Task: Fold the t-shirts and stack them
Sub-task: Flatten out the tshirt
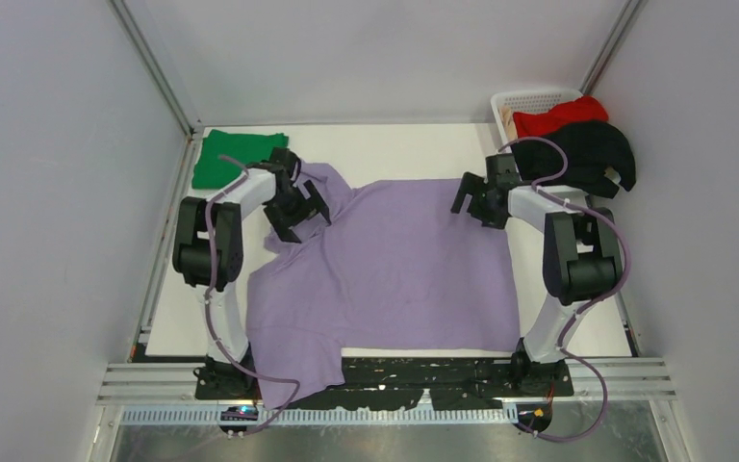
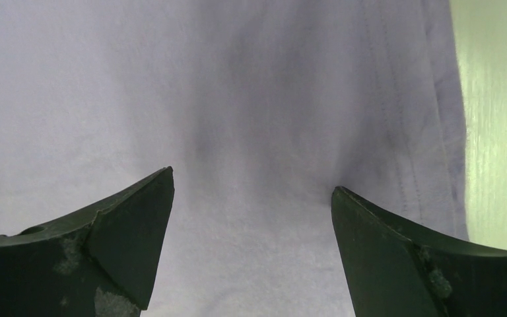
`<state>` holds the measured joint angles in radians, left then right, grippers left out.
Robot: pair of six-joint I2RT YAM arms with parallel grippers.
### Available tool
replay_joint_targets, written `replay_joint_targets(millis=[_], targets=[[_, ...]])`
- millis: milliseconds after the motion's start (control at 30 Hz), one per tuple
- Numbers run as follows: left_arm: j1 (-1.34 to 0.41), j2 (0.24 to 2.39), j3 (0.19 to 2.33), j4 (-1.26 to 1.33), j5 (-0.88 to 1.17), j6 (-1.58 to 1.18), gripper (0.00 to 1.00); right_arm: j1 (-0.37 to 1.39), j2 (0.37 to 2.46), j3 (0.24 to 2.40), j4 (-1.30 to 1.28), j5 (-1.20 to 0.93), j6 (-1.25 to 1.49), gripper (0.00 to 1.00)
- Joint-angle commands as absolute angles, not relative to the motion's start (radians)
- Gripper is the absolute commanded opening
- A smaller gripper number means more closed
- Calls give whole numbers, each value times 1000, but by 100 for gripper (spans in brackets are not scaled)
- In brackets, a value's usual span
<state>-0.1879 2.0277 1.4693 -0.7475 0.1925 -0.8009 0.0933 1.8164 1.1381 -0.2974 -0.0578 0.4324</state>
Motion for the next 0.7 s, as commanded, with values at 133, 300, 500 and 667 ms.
replay_joint_targets(millis=[133,300,500,667], targets=[[-275,1865,1238,-757,213,-748,100,108,1652,954,-436,-23,470,98],[-313,1742,1136,-787,159,-726,100,97,1472,830,-610,81,526,96],[-325,1612,1137,-780,176,-679,100,98,1289,775,-598,58,480,96],[-318,1689,1381,-733,129,-690,100,98,1206,808,-442,18,432,95]])
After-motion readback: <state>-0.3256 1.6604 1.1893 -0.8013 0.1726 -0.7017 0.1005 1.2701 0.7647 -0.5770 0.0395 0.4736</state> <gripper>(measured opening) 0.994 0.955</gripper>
